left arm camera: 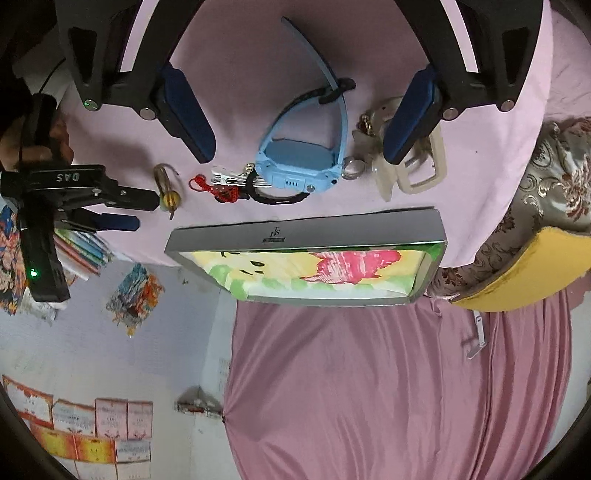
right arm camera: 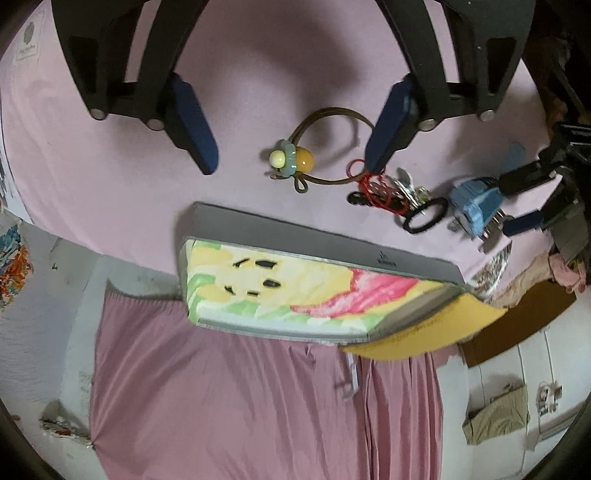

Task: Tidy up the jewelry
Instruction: 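Grasp the blue smartwatch with the left tool while the right tool grasps the beaded brown hair band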

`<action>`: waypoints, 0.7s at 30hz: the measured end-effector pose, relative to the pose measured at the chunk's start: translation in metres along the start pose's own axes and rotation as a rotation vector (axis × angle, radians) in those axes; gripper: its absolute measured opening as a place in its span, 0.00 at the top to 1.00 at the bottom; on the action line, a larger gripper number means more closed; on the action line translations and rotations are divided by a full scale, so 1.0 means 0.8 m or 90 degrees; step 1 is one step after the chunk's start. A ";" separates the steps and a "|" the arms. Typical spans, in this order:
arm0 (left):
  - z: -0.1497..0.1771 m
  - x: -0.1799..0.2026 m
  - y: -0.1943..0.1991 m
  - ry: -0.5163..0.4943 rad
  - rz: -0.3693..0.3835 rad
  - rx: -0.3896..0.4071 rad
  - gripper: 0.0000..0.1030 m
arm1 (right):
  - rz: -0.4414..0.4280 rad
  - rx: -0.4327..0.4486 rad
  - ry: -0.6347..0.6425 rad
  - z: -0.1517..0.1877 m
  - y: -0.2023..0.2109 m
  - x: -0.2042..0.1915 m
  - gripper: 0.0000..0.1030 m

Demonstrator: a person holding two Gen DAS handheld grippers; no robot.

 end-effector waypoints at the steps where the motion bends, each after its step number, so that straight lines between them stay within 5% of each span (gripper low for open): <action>1: -0.001 0.000 -0.002 -0.002 0.002 -0.005 0.11 | 0.001 -0.010 0.003 0.001 -0.004 0.000 0.37; 11: -0.017 0.008 -0.021 -0.076 0.002 -0.041 0.28 | 0.005 -0.045 0.032 -0.004 -0.025 -0.003 0.45; 21: -0.012 0.019 -0.012 -0.117 0.004 -0.056 0.32 | -0.004 -0.061 0.050 -0.002 -0.034 -0.009 0.54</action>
Point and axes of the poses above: each gripper's, at about its wrist camera, not at the fingertips, and y roughly against the way its jaws point, x to its right, z to its underside, the point moved 8 cm from there along -y, roughly the way its jaws point, and after that the axes turned 13 degrees about -y, right-handed, at the moved point
